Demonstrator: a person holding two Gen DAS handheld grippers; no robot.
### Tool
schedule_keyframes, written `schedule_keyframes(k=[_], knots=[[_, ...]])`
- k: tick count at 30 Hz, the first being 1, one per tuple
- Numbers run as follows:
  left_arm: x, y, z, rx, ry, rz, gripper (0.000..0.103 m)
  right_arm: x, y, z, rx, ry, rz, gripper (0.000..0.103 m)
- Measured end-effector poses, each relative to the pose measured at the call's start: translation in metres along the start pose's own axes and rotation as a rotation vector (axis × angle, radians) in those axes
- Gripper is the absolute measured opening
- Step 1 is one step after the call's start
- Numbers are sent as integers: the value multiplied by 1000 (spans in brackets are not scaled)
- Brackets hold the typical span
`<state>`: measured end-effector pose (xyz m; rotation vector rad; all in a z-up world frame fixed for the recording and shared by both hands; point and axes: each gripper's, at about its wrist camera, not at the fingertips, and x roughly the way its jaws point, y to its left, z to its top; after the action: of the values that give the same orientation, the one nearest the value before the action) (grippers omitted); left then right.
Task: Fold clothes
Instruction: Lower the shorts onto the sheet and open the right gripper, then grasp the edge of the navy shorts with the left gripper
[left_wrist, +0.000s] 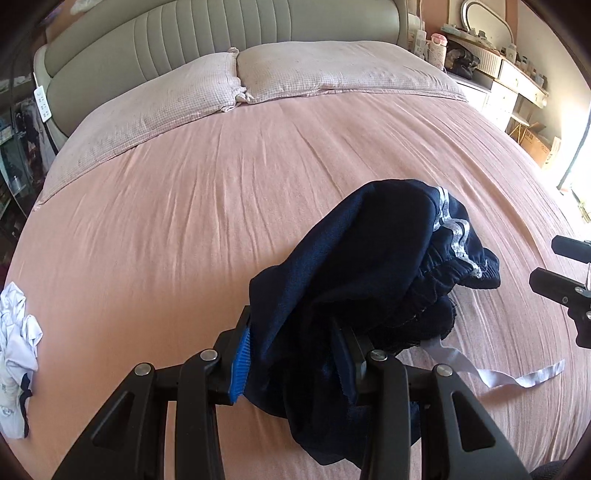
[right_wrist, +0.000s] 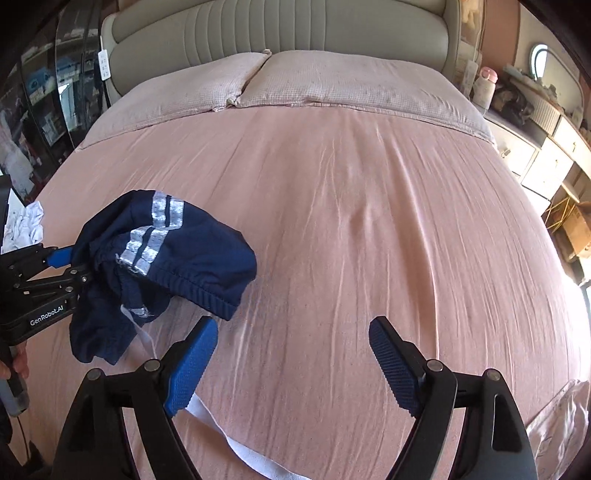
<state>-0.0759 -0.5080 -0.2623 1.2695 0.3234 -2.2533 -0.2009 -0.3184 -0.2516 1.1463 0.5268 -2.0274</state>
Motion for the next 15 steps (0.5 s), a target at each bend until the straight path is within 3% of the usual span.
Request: schedule_keyframes(k=[3,10,15], knots=[[5,15,0,-27,17,-5,36,7,2,5,6,6,-32,84],[15,35,-4,-53,43,-20,37,28,49,-5,-166,40,-119,84],[17,42,-4,-57,54,-60,37,34,68,-8,-195,18,-158,84]])
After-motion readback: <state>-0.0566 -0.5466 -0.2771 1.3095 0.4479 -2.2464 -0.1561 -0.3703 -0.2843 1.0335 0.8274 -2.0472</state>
